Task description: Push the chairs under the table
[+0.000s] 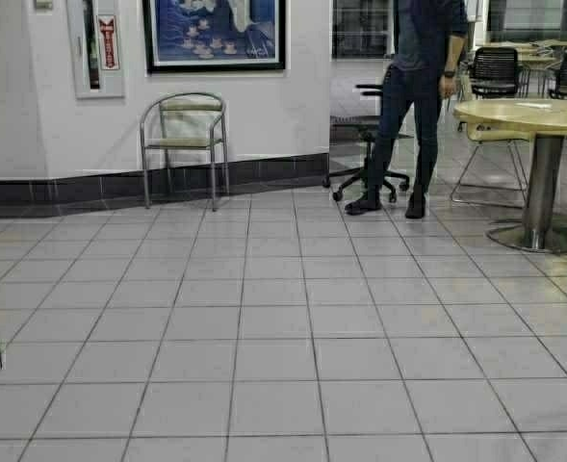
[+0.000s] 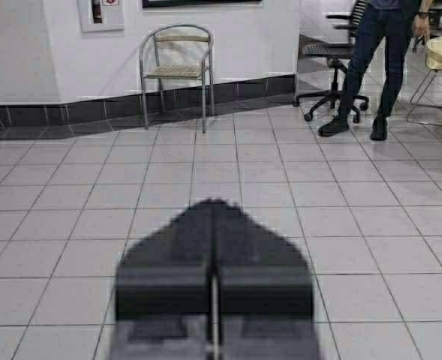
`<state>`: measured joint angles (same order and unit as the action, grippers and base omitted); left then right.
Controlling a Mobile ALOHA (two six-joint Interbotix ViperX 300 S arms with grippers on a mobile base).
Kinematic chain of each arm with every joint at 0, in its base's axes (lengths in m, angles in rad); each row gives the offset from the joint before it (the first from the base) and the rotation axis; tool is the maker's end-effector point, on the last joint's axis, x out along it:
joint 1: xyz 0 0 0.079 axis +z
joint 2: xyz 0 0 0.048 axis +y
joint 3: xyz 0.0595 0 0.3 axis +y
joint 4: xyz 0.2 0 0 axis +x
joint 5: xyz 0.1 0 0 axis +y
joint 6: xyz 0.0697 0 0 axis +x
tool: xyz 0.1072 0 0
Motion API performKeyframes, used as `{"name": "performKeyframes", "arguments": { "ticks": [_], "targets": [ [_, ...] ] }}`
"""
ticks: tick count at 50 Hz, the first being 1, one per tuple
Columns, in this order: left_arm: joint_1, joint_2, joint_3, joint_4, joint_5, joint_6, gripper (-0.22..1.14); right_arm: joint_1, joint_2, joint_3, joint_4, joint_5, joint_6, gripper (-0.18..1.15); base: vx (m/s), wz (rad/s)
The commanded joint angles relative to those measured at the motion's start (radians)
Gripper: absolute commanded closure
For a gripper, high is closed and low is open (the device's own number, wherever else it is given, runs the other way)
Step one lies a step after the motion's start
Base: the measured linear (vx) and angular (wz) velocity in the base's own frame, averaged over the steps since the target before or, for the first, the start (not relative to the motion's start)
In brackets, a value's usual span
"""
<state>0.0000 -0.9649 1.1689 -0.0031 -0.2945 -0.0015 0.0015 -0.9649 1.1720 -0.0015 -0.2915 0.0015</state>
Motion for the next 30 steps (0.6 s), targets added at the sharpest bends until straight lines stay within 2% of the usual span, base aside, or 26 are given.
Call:
{"name": "performKeyframes", "arguments": {
  "ticks": [1,7,30],
  "targets": [
    [-0.009,-0.005,-0.011,0.000,0.048,-0.015,0.94,0.003,0.009,-0.008,0.000,0.009,0.006,0.94,0.00,0.00],
    [-0.009,-0.003,-0.017,0.000,0.055,-0.017,0.89,0.003,0.009,-0.020,0.002,0.057,0.008,0.92,0.00,0.00],
    [-0.011,-0.003,-0.029,0.002,0.054,-0.009,0.89,-0.012,0.029,-0.052,-0.002,0.124,0.003,0.93,0.04,0.01]
  ]
}}
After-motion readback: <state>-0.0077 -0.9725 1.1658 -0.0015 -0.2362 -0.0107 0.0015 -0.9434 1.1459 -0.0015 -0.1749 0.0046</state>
